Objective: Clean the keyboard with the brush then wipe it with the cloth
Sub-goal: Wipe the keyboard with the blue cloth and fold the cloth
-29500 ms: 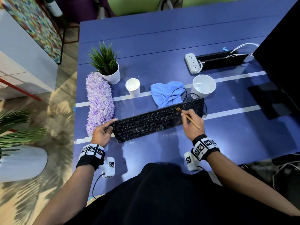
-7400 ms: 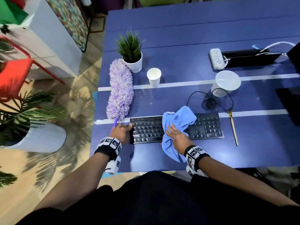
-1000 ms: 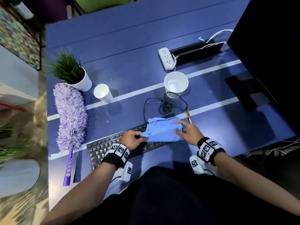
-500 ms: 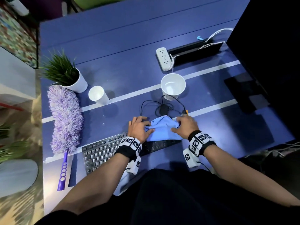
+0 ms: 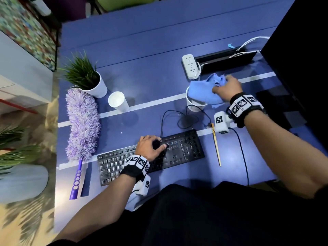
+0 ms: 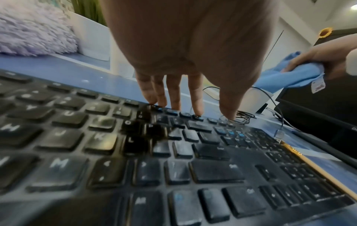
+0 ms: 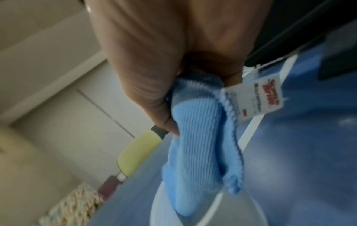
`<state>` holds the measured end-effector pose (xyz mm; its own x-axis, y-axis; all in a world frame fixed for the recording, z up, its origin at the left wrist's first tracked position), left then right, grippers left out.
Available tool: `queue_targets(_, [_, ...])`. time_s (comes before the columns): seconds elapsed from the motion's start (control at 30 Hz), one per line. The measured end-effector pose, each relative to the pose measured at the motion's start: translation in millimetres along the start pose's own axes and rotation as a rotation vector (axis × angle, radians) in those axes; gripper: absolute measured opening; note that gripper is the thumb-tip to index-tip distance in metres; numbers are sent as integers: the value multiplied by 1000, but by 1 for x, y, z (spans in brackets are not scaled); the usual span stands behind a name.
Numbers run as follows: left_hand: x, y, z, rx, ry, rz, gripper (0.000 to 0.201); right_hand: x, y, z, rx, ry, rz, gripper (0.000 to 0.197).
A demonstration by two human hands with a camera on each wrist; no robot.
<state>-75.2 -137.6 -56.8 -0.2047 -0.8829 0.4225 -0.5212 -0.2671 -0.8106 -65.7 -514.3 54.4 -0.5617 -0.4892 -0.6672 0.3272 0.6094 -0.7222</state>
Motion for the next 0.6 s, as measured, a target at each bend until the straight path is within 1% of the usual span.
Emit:
queue_targets(0.07, [-2,1,-4,12,-3,-12,57,0,11,-1,-70,26,-112,67])
queue_targets(0.1, [-2,1,-6,14,-3,-21,56,-2,16,-2,-69,-8,-151,79])
queue_targets(0.13, [-2,2,-7,15,-4,-29,52,-9,19,-3,-38,-77,-212,84])
queue_targets(0.17, [-3,1,-8,18,-6,-35,49,-18,22,-6,12,-172,-286,83])
queue_targets(0.2, [-4,1,-8,22,-10,-42,47,-28,24,-9,69,-276,-360,76])
queue_targets(0.23, [-6,1,-8,24,-15,-50,46,-38,29,-12,105,-376,-429,64])
queue_targets(0.27, [-7,1,-8,24,-15,-58,46,-46,35,-16,87,-442,-506,50])
queue_targets(0.3, [-8,1,-8,22,-11,-64,45,-50,43,-18,26,-479,-585,38])
queue_targets(0.33, [-10,1,-9,17,-10,-67,45,-49,54,-19,-83,-483,-680,29])
queue_targets(0.37, [-11,1,-9,12,-9,-68,46,-45,64,-23,-221,-477,-781,26])
queue_targets(0.43, [-14,2,-10,2,-10,-66,51,-37,80,-31,-450,-482,-859,34])
queue_targets(0.47, [-15,2,-10,-3,-12,-68,52,-36,82,-34,-520,-488,-832,40])
queue_targets(0.5, [-15,2,-10,-6,-10,-69,50,-34,83,-35,-556,-478,-756,44])
queue_targets(0.53, [-16,2,-10,-8,-9,-71,50,-33,80,-33,-532,-462,-643,46])
queue_targets(0.57, [-16,2,-10,-7,-5,-71,50,-31,72,-28,-455,-440,-470,48])
queue_targets(0.6, [-16,2,-10,-4,-2,-74,50,-34,57,-25,-309,-451,-303,50])
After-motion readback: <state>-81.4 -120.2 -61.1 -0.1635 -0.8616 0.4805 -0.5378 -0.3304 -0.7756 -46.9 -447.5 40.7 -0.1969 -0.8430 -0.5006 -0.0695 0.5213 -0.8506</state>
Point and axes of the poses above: each hand's wrist, its own z-axis towards the middle knuckle, its own y-axis out of the palm, x = y × z, the point moved 7 cm from there along z, towards the middle knuckle, and after that the axes turned 6 degrees about -y, right-handed, at the moved point
